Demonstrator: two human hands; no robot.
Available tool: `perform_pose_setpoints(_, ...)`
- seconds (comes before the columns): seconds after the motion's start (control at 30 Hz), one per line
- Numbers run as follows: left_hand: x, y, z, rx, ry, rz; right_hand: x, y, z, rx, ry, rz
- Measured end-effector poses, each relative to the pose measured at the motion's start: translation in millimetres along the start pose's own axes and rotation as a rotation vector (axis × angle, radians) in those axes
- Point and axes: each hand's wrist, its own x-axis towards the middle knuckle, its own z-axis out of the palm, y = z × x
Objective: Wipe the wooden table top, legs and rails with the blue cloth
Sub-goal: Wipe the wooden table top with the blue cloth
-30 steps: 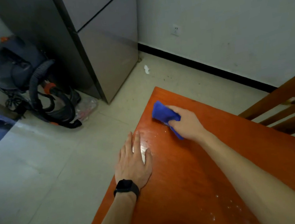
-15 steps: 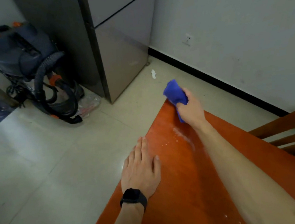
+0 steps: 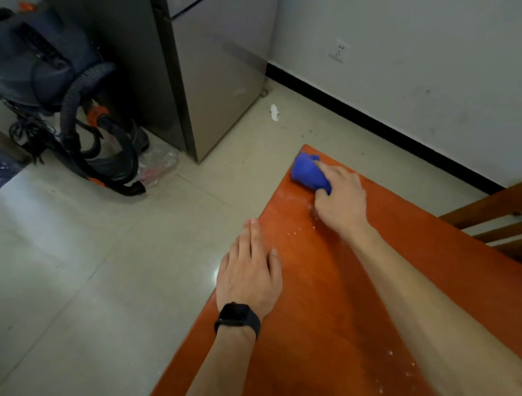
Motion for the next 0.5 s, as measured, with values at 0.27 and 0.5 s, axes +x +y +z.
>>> perform_pose_setpoints(0.27, -2.3, -0.7, 3.0, 0.019, 0.01, -0.008, -20.6, 16.7, -34.0, 0.27, -0.202, -0.025)
perform_pose_setpoints(0.5, -5.4, 1.9, 2.1, 0.056, 0.028, -0.014, -47.0, 23.1, -16.3, 0.016, -0.234, -0.15)
